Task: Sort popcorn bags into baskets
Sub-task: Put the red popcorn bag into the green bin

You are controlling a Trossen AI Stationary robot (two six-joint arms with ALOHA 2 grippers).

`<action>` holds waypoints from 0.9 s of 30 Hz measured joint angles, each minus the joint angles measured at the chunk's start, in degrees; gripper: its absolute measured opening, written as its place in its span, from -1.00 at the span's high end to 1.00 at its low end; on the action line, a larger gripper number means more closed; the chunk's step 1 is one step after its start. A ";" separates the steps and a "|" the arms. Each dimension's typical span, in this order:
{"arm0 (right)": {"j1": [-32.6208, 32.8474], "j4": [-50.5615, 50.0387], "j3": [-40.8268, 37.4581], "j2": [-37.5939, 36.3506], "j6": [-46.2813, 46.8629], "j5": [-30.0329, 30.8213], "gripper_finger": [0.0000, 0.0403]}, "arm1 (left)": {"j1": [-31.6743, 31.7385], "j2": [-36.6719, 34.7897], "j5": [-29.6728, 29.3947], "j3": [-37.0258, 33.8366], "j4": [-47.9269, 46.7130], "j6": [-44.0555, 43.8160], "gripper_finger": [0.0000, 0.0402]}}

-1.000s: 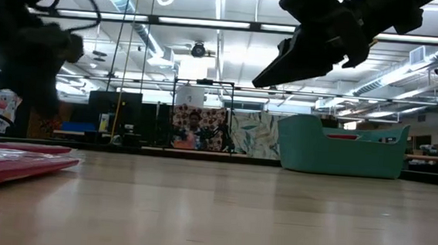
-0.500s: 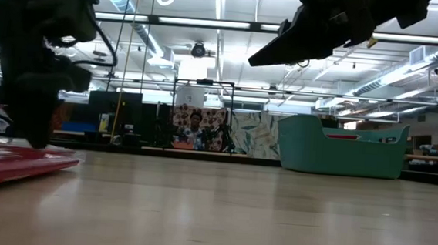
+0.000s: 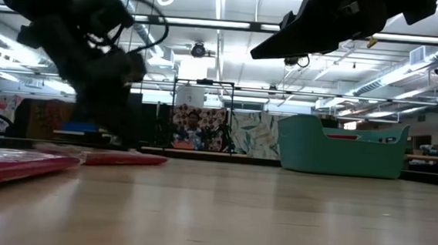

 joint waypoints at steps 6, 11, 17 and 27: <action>0.00 -0.50 0.00 0.01 0.00 0.89 0.48 | 1.91 -2.08 6.89 0.07 6.60 3.18 0.37; 0.00 -0.51 0.00 0.02 0.00 1.02 0.48 | 2.74 -3.24 7.39 0.07 1.22 2.83 0.37; -0.02 -0.49 0.00 0.01 0.02 1.02 0.48 | 3.88 -2.97 -0.44 0.07 -6.38 2.64 0.37; 0.57 -0.12 0.00 0.02 1.97 1.00 0.48 | 4.73 0.99 -5.28 0.11 -5.26 4.63 0.37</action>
